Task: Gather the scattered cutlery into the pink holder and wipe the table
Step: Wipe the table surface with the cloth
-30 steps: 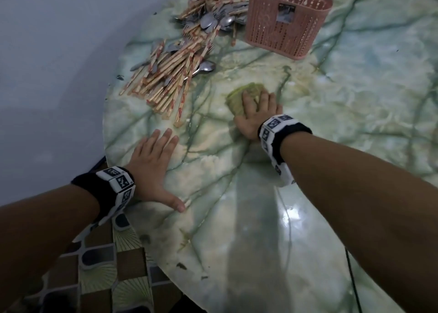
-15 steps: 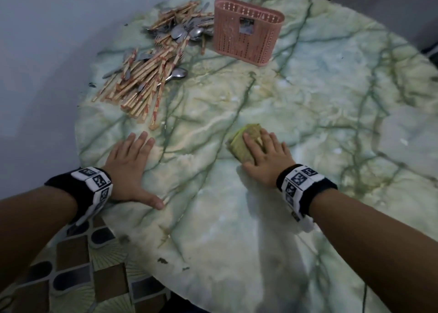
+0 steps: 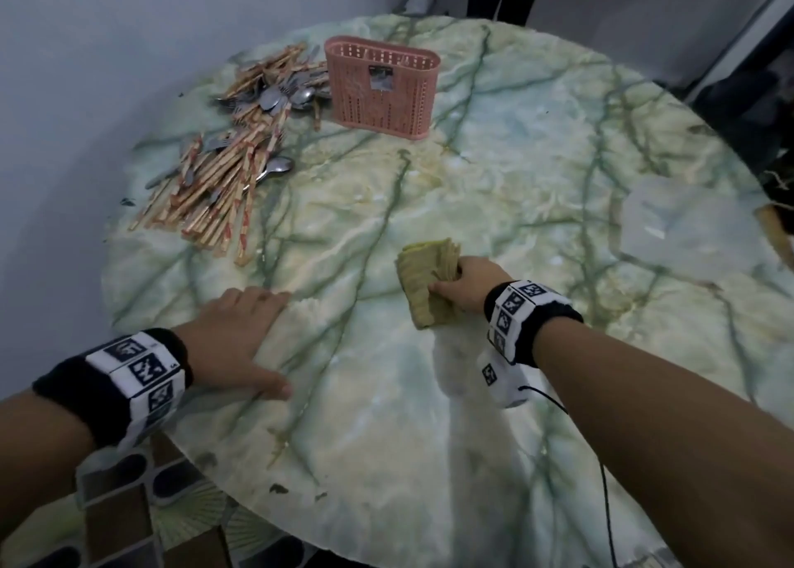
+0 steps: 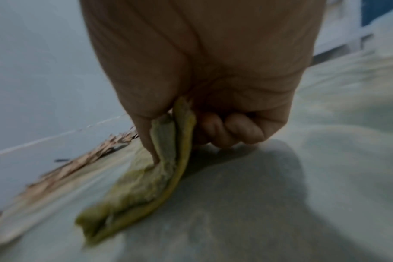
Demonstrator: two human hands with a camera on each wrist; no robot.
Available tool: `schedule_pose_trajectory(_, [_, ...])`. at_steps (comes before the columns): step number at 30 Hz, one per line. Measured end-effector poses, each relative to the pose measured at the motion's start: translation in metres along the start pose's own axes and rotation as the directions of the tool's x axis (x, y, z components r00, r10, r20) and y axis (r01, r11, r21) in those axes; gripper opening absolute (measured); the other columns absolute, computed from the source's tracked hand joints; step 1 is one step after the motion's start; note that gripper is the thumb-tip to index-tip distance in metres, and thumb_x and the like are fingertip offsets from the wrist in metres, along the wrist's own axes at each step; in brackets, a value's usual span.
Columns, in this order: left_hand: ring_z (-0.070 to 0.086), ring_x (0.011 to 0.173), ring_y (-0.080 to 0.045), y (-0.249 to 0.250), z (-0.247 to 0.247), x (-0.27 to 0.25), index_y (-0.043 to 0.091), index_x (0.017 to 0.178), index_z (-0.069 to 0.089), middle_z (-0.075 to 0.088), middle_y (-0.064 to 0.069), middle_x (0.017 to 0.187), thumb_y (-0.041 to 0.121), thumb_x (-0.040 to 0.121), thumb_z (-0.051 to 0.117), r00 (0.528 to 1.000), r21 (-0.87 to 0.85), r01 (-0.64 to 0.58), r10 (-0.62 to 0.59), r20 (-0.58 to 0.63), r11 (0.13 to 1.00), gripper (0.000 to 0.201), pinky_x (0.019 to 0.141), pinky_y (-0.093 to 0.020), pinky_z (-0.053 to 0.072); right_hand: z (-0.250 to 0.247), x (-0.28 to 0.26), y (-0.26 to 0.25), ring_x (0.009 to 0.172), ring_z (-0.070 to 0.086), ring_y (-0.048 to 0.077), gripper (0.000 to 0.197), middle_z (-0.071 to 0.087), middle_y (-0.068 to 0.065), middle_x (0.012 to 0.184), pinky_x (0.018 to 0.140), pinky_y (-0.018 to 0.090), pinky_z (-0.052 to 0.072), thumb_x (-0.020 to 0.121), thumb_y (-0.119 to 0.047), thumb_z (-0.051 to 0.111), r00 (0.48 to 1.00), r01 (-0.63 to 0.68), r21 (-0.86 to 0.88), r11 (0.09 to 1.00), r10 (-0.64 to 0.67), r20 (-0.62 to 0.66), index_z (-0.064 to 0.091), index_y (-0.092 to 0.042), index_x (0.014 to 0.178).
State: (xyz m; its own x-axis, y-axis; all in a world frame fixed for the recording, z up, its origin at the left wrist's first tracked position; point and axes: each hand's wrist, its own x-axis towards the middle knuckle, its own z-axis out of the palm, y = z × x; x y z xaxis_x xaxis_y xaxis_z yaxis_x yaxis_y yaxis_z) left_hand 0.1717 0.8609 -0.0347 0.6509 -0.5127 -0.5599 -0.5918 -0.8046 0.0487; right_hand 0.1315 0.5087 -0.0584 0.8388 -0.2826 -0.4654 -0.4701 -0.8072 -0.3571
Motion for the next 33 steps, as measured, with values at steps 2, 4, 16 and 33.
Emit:
schedule_pose_trajectory(2, [0.043,0.122,-0.018,0.024,-0.017,0.003,0.027,0.152,0.028,0.045,0.001,0.142,0.096,0.065,0.049,0.995,-0.090,-0.098,0.098,-0.011,0.991,0.113,0.103,-0.034,0.042,-0.001,-0.005,0.000,0.111,0.063,0.028,0.044,0.068,0.009,0.124,0.089,0.030,0.048,0.094,-0.044,0.066,0.997,0.060,0.075,0.995,-0.064,0.051,0.062,-0.017,0.128])
schedule_pose_trajectory(4, [0.055,0.109,-0.010,0.050,-0.034,0.012,0.026,0.142,0.047,0.058,0.005,0.130,0.081,0.078,0.054,0.989,-0.231,-0.143,0.133,-0.058,0.962,0.085,0.094,-0.029,0.048,-0.004,-0.013,0.001,0.110,0.062,0.027,0.036,0.067,0.007,0.121,0.089,0.031,0.046,0.095,-0.038,0.064,0.993,0.106,0.181,0.978,-0.113,0.032,0.059,-0.020,0.126])
schedule_pose_trajectory(16, [0.070,0.066,-0.014,0.188,-0.061,0.092,0.007,0.103,0.053,0.072,-0.012,0.085,0.025,0.095,0.070,0.978,-0.870,-0.198,0.034,-0.205,0.452,0.026,0.060,-0.026,0.056,-0.018,-0.068,0.045,0.098,0.069,0.014,0.032,0.070,-0.002,0.107,0.088,0.034,0.058,0.094,-0.035,0.069,0.992,0.129,0.732,0.669,-0.088,-0.094,0.056,-0.018,0.118])
schedule_pose_trajectory(33, [0.067,0.090,-0.012,0.214,-0.023,0.057,0.023,0.126,0.041,0.068,0.007,0.086,0.057,0.085,0.070,0.970,-0.485,-0.130,0.011,-0.241,0.865,0.061,0.079,-0.038,0.054,-0.012,-0.119,0.099,0.079,0.061,0.022,0.046,0.061,-0.004,0.089,0.062,0.035,0.046,0.095,-0.068,0.043,0.941,0.171,-0.161,0.972,-0.210,-0.266,0.049,-0.022,0.096])
